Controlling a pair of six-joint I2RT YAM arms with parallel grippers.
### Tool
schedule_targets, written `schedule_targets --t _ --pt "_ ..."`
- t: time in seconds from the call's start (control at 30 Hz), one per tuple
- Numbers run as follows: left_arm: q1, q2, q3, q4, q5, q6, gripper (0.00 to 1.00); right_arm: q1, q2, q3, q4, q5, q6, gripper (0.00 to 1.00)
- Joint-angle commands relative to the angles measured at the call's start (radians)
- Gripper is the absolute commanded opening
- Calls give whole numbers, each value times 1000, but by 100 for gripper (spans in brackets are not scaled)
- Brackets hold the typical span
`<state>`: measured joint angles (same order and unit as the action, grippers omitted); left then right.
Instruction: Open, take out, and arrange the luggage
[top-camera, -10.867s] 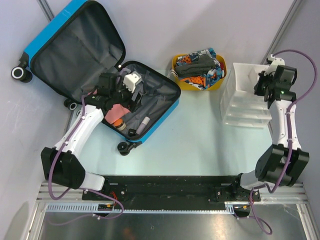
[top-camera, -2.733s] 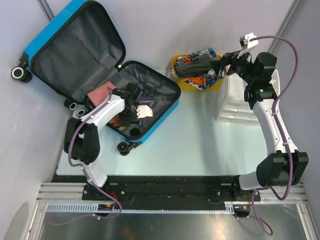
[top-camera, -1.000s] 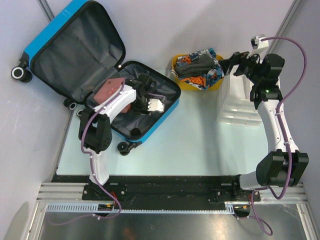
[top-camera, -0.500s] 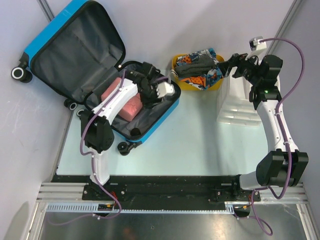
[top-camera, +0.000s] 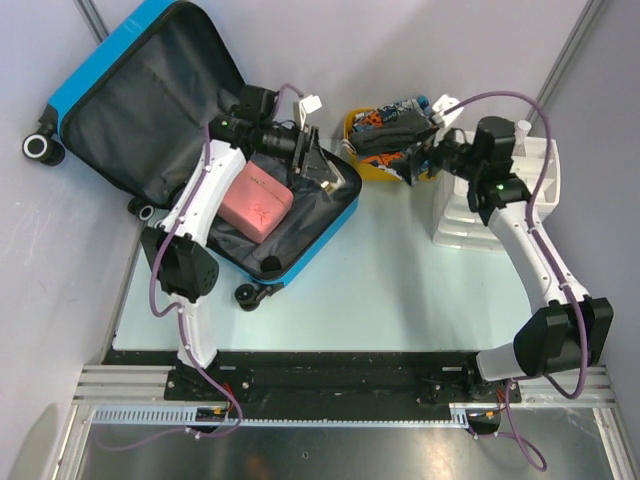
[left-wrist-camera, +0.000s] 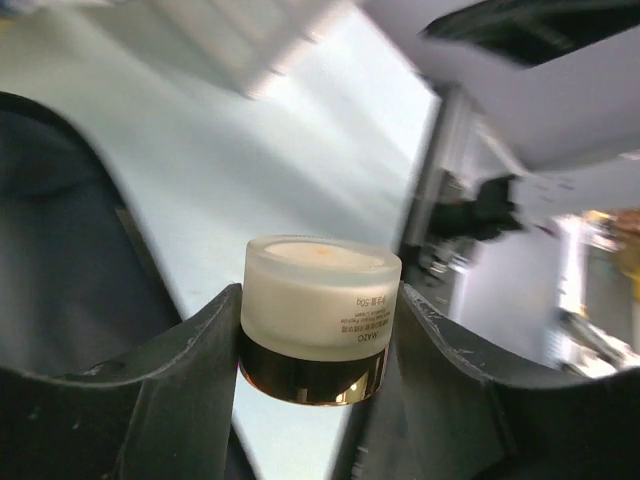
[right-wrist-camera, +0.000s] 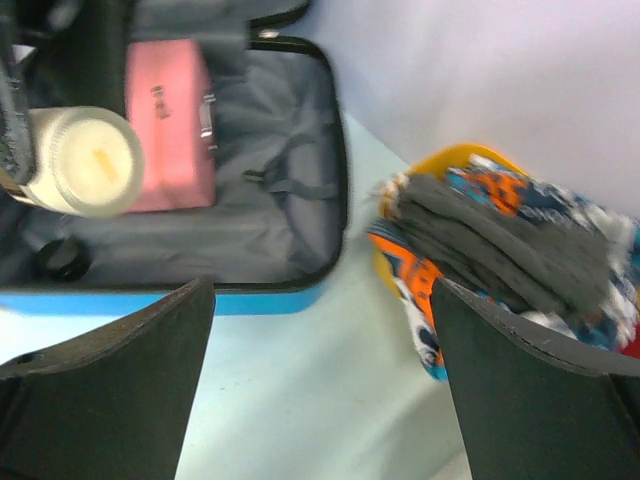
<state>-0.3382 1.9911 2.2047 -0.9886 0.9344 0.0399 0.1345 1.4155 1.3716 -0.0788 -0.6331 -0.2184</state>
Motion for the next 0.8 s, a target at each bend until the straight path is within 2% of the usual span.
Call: schedule_targets --t 0.0,0.03,0.1,0.37,0.53,0.77 --pt "-25 -64 -95 11 359 -149 0 100 -41 -16 -70 -169 -284 95" --pt "-24 -77 -126 10 388 -141 0 150 -47 -22 -120 -174 -364 95" --pt "-25 -86 -137 11 371 -147 0 195 -58 -34 -147 -154 -392 95" --pt "-22 -87 -123 85 270 -285 0 323 -112 -167 51 30 -95 93" --pt "-22 -75 -129 134 259 -363 0 407 -90 -180 122 84 -55 94" --pt "-24 -66 -128 185 285 -405 0 467 -29 -187 250 269 -10 91"
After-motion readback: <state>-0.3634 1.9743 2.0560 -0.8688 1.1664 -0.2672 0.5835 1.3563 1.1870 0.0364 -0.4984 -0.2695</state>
